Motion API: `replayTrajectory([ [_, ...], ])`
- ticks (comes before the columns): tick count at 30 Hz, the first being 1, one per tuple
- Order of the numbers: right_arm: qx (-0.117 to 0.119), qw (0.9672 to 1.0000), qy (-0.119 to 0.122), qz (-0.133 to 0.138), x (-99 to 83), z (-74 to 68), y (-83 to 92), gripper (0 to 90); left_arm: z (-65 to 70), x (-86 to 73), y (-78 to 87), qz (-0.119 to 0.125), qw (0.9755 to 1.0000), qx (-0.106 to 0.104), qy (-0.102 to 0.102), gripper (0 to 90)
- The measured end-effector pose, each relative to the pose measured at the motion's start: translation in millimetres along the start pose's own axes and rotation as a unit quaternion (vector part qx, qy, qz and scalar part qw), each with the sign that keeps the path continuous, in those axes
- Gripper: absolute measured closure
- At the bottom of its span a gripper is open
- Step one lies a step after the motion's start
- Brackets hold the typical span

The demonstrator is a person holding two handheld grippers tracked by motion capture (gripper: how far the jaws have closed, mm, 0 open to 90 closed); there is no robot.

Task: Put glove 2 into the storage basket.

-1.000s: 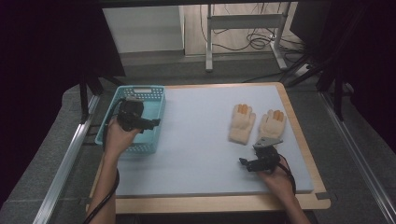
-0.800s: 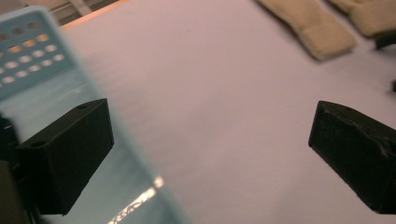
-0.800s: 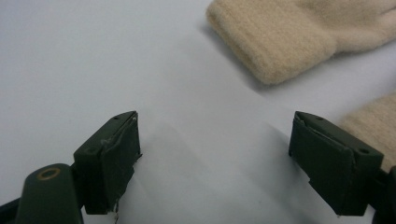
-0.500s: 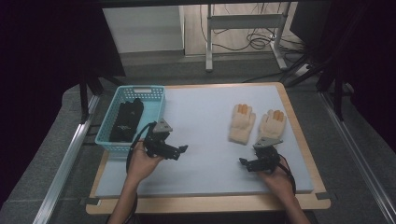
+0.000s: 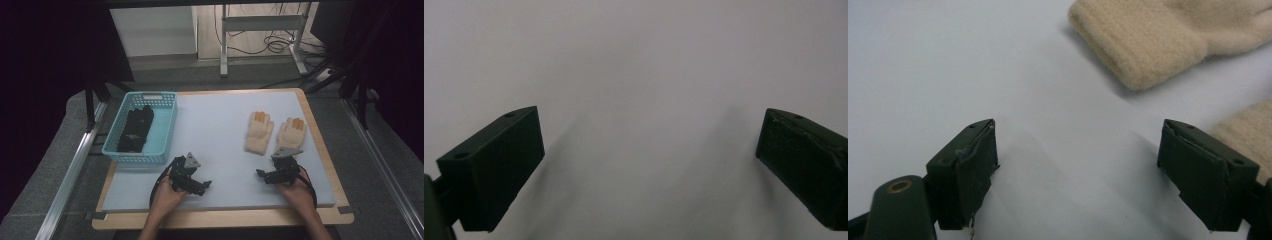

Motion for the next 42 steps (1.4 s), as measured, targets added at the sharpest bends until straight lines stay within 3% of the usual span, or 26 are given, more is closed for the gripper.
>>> replayTrajectory([
  [2,0.000,1.0000,0.000,0.000,0.0,-0.1,0.0,16.0,-2.8,-3.4,-1.8,0.016,0.9994,-0.018,0.026,0.0],
  [3,0.000,1.0000,0.000,0.000,0.0,0.0,0.0,15.9,-3.4,-3.6,-1.3,0.018,0.9993,-0.019,0.027,0.0],
  [11,-0.001,1.0000,-0.001,-0.001,0.2,-0.2,0.3,16.0,-2.3,-3.9,-1.9,0.016,0.9994,-0.015,0.025,0.0],
  [15,0.001,0.9998,-0.018,-0.004,2.5,0.1,1.3,16.5,-2.9,-4.0,-1.7,0.017,0.9995,-0.015,0.023,0.3],
  [18,0.000,0.9999,-0.016,0.002,8.9,2.5,2.7,16.5,-3.0,-4.1,-1.6,0.018,0.9995,-0.014,0.024,1.0],
  [23,0.005,0.9993,-0.034,0.013,28.2,17.5,2.7,16.7,-3.0,-4.2,-1.5,0.018,0.9994,-0.014,0.024,1.1],
  [31,-0.015,0.9989,-0.045,0.005,64.8,49.0,-12.1,16.7,-3.1,-4.2,-1.4,0.018,0.9994,-0.014,0.025,1.2],
  [42,-0.035,0.9992,-0.013,-0.016,90.2,71.3,-54.3,20.4,-3.1,-4.3,-1.4,0.018,0.9994,-0.014,0.024,1.3],
])
Point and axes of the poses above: each handheld gripper's, and its own axes: y roughly backward along the jaws, x roughly out of its top, z roughly to its right, the point moved 1 cm from there along -y, roughly forward along the jaws, and after that the axes turned 4 degrees about -x, right-handed, at the moved point
